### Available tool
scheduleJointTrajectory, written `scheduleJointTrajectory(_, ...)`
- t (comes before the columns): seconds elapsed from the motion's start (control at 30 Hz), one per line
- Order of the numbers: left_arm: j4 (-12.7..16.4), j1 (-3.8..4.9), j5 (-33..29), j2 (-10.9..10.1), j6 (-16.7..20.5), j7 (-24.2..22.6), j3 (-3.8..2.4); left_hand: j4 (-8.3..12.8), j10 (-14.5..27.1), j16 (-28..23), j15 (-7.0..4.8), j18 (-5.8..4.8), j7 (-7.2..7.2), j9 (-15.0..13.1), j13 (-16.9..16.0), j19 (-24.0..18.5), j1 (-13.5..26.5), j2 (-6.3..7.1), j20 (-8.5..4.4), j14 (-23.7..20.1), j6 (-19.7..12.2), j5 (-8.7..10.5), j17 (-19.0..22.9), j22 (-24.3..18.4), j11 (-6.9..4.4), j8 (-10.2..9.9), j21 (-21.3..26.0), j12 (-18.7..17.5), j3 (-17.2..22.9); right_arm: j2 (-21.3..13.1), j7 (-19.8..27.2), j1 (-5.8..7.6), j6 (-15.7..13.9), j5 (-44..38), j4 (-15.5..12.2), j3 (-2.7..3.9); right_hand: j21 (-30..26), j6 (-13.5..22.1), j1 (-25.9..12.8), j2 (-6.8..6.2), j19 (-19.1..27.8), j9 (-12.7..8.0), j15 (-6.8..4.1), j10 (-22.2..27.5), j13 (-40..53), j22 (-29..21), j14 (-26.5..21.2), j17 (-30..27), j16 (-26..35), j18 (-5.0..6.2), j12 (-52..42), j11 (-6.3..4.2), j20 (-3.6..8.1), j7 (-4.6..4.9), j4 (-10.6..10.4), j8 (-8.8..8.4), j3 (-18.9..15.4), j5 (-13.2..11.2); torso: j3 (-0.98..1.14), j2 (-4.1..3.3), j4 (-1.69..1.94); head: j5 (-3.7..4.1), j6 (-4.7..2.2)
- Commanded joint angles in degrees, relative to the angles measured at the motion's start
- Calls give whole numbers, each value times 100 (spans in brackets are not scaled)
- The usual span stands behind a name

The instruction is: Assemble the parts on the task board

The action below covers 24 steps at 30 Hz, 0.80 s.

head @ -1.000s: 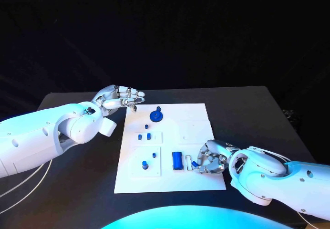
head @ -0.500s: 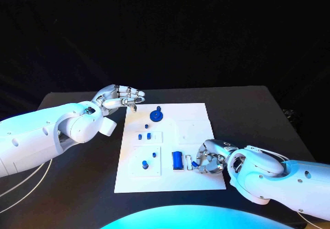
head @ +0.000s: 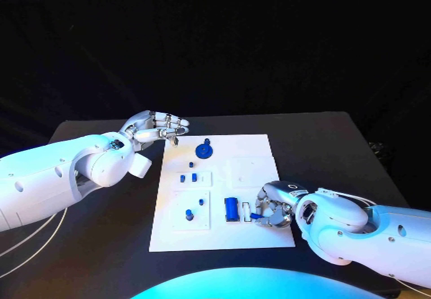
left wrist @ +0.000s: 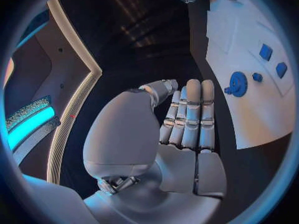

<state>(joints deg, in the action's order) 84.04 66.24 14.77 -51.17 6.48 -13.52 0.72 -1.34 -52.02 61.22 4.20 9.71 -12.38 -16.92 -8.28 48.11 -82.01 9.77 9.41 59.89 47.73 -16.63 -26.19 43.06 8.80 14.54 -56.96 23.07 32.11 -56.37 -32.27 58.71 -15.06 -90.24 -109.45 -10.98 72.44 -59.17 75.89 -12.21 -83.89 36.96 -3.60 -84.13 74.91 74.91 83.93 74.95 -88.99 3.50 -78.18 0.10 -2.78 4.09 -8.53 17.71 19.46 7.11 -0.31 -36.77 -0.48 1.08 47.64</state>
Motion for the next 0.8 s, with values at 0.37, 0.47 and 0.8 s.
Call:
scheduleJointTrajectory(0.37,17,4,48,9,-91,-21,-4,-5,55,6,-22,93,-52,-8,5,23,-3,-47,-7,-37,-36,-16,7,9,4,24,-32,35,42,-107,-349,-46,277,-148,4,-63,58,-63,145,264,-185,-133,-18,-91,924,1129,547,1236,18,-63,-11,-32,33,4,325,-19,1083,36,-1,0,-2,16,-23)
scheduleJointTrajectory(0.47,18,4,47,11,-92,-22,-4,-5,55,6,-22,93,-52,-8,5,23,-3,-47,-7,-37,-36,-16,7,9,4,24,-32,35,42,-139,-349,-8,153,-127,-50,-59,72,-53,76,274,-190,-109,-23,-94,922,1132,548,1240,17,-65,-9,-37,38,-3,378,5,1197,31,-3,2,0,28,-35)
scheduleJointTrajectory(0.8,19,4,22,17,-101,-20,-4,1,57,4,-22,93,-52,-8,7,21,-10,-47,-8,-37,-37,-16,9,14,4,25,-39,39,50,-225,-288,188,-391,162,-201,-41,185,-5,-195,274,-221,-44,-30,-117,930,1157,559,1286,-3,-84,-31,-43,45,-10,457,60,1399,18,-8,1,6,42,-46)
